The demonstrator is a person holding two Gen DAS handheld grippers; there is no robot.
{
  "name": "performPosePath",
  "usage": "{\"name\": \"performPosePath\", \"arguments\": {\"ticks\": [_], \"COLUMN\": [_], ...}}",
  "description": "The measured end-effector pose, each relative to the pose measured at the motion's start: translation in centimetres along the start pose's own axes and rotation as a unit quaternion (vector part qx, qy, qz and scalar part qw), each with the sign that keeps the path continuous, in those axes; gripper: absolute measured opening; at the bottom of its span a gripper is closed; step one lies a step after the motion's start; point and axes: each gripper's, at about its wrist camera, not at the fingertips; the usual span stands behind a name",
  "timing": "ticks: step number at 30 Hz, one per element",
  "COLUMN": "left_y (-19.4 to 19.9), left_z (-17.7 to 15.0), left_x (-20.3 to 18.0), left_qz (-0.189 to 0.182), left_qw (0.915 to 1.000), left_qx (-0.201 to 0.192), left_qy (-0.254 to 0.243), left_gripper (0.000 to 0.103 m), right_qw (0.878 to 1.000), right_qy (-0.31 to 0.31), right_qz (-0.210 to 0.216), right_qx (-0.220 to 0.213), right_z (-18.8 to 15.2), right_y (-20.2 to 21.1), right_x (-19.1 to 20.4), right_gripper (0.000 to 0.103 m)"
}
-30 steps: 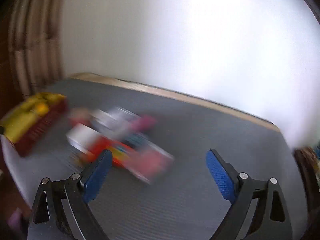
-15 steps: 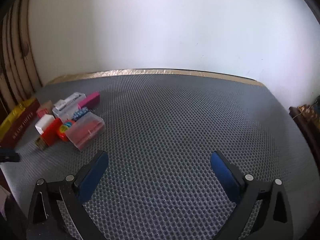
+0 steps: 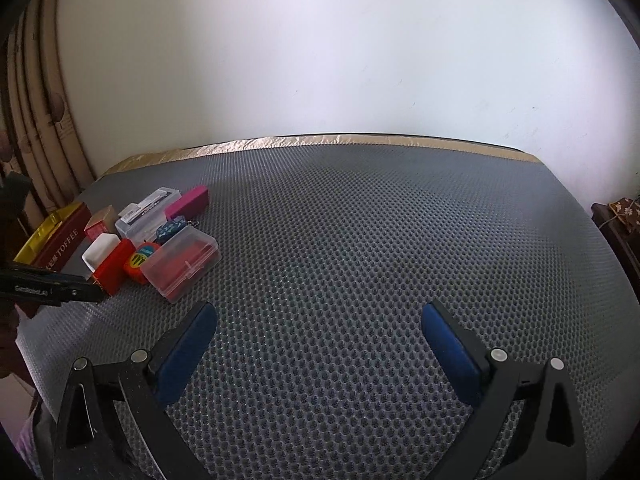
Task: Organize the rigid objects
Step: 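Grasp the small gold-capped lipstick tube with the left tool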
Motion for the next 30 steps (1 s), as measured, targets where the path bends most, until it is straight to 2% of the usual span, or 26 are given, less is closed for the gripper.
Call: {"name": "performPosePath", "arguments": {"ticks": [4,9,11,14,19,24,30], "left_y": [-0.7,-1.9,-2.1,-1.4,0.3,2.6,3.2], "left_z": [0.8,1.9,2.1,1.4,-0.9,-4.1,-5.2], "left_x": [0.4,0.4,0.4,0.2,0.9,2.7,3.6], "left_qz": [-0.011,-0.023,-0.019,-0.005,-0.006,-0.006,-0.004], "left_qw": [0.9999,0.9996,0.9996,0.9996,0.9979,0.9944,0.9943], "left_qx": [-0.006,0.000,-0.007,-0.018,-0.030,-0.038,-0.039], "left_qy": [0.006,0.014,0.017,0.021,0.058,0.098,0.099], "left_gripper": [0.032,0.032,0.024,0.022,0.022,0.021,0.021], "right_qw": [1.000,1.000,1.000,1.000,1.000,0.996,0.978], "right_qy": [-0.001,-0.002,-0.004,-0.004,0.000,0.019,0.136], "right_qz": [0.004,0.007,0.006,0.005,0.007,0.084,0.149], "right_qx": [0.006,0.011,0.013,0.017,0.022,0.036,0.062], "right_z": [-0.1,-0.1,-0.1,-0.2,-0.1,0.6,1.7], "right_y": [-0.1,-0.2,-0.1,-0.1,0.0,-0.7,-4.6], "right_x": [0.0,0.0,-0.1,-0.2,0.0,2.3,7.4], "right_gripper": [0.102,0.102,0.102,0.102,0.102,0.102,0.103]}}
Point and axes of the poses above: each gripper's, at about its wrist camera, not at the fingertips, and y roughly against the way its jaws point, x to its left, z to its top, and after that the axes turned 12 degrees about -x, right-handed
